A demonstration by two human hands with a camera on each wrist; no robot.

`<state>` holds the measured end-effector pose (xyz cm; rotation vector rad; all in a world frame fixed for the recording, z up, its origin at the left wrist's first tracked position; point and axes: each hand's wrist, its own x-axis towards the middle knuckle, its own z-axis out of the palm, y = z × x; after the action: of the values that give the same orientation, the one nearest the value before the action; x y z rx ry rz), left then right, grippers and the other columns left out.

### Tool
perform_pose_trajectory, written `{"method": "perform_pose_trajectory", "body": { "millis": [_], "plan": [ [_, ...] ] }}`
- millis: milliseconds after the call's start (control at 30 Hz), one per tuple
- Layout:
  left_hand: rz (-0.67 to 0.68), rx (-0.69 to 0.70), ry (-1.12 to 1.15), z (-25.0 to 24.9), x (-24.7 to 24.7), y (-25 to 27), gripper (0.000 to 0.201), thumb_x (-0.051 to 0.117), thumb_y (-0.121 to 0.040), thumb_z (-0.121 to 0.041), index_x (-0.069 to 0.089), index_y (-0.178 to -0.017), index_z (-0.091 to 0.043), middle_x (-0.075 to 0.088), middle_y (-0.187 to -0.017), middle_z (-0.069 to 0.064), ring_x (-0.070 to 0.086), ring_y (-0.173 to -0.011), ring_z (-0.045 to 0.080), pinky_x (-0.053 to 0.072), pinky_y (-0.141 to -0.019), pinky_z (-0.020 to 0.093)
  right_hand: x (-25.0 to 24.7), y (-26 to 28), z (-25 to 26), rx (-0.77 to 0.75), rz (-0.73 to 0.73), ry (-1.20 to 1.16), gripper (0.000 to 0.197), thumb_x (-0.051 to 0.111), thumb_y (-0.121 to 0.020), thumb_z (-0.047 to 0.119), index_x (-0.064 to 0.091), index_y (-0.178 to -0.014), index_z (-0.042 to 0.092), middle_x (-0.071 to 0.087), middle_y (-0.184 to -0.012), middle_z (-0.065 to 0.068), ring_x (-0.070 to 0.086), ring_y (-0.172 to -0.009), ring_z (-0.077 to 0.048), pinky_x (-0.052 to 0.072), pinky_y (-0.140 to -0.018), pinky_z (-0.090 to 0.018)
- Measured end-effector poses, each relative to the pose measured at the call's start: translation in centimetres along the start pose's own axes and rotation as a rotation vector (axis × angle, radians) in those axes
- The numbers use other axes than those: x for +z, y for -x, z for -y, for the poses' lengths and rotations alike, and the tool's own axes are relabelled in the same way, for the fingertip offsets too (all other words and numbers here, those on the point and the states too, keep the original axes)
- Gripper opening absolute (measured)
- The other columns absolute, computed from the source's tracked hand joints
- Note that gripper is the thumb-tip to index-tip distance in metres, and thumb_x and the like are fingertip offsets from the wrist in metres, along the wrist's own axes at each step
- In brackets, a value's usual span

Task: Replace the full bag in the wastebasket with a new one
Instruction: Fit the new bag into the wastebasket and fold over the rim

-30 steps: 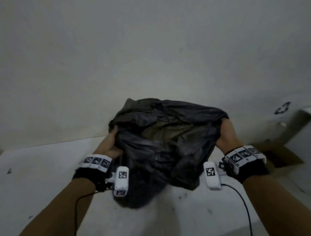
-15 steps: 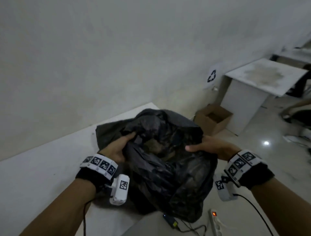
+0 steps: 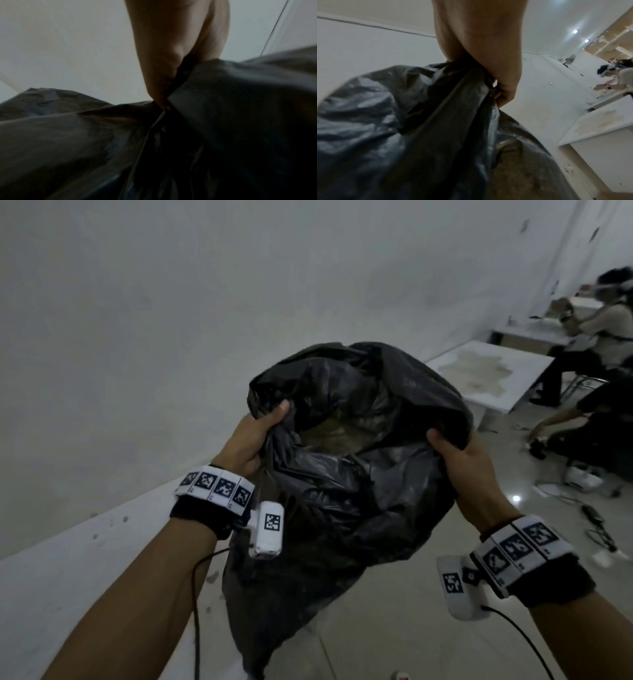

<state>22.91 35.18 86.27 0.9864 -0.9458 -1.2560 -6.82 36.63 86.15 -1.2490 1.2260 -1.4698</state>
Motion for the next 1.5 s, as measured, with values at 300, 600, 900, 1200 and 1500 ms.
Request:
{"method": "perform_pose_trajectory", "body": {
  "millis": [300, 600, 900, 1200, 1500],
  "plan": [
    [-0.026, -0.035, -0.371, 8.6, 6.6, -5.7, 0.042, 0.073, -0.083, -0.023, 0.062, -0.122, -0.012, 0.068, -0.117, 0.003, 0.067, -0.099, 0.018, 0.057, -0.083, 0.025, -5.0, -6.4, -5.2, 0.032, 0.159, 0.58, 0.112, 0.08, -0.074, 0.038, 0.004, -0.154, 0.028, 0.019, -0.155, -0.009, 0.033, -0.138, -0.031, 0.035, -0.109, -0.045],
    [0.432, -0.217, -0.558, 14.5, 12.0, -19.4, 0.03, 0.073, -0.082, -0.015, 0.066, -0.112, -0.017, 0.07, -0.11, -0.005, 0.067, -0.097, 0.006, 0.052, -0.089, 0.021, -2.7, -19.7, -12.6, -0.267, 0.493, 0.973, 0.13, 0.075, -0.067, 0.06, -0.027, -0.145, 0.041, -0.01, -0.162, 0.01, 0.014, -0.148, -0.018, 0.04, -0.104, -0.043],
    [0.238, -0.35, -0.706, 20.6, 10.6, -33.9, 0.067, 0.078, -0.079, -0.029, 0.04, -0.132, -0.014, 0.053, -0.126, 0.001, 0.056, -0.114, 0.02, 0.046, -0.094, 0.03, 1.8, -39.9, -21.3, 0.151, 0.891, 1.045, 0.038, 0.06, -0.089, 0.047, 0.065, -0.092, 0.01, 0.068, -0.088, -0.006, 0.06, -0.073, -0.014, 0.049, -0.062, -0.029],
    [-0.164, -0.823, -0.765, 29.1, 7.3, -33.5, 0.099, 0.071, -0.075, -0.056, 0.018, -0.148, -0.015, 0.032, -0.149, 0.013, 0.041, -0.131, 0.033, 0.039, -0.107, 0.043, 5.3, -51.0, -28.8, 0.404, 0.932, 0.952, 0.047, 0.063, -0.089, 0.041, 0.065, -0.095, -0.006, 0.067, -0.096, -0.026, 0.063, -0.089, -0.044, 0.051, -0.076, -0.045],
    [-0.714, -0.882, 0.136, 34.3, 13.7, -33.7, 0.066, 0.067, -0.082, -0.051, 0.044, -0.135, -0.019, 0.041, -0.141, -0.006, 0.045, -0.128, 0.028, 0.043, -0.096, 0.039, 10.6, -58.3, -32.2, 0.462, 1.127, 0.847, 0.042, 0.061, -0.094, 0.025, 0.061, -0.11, -0.014, 0.065, -0.108, -0.026, 0.061, -0.103, -0.043, 0.05, -0.091, -0.048]
  ]
}}
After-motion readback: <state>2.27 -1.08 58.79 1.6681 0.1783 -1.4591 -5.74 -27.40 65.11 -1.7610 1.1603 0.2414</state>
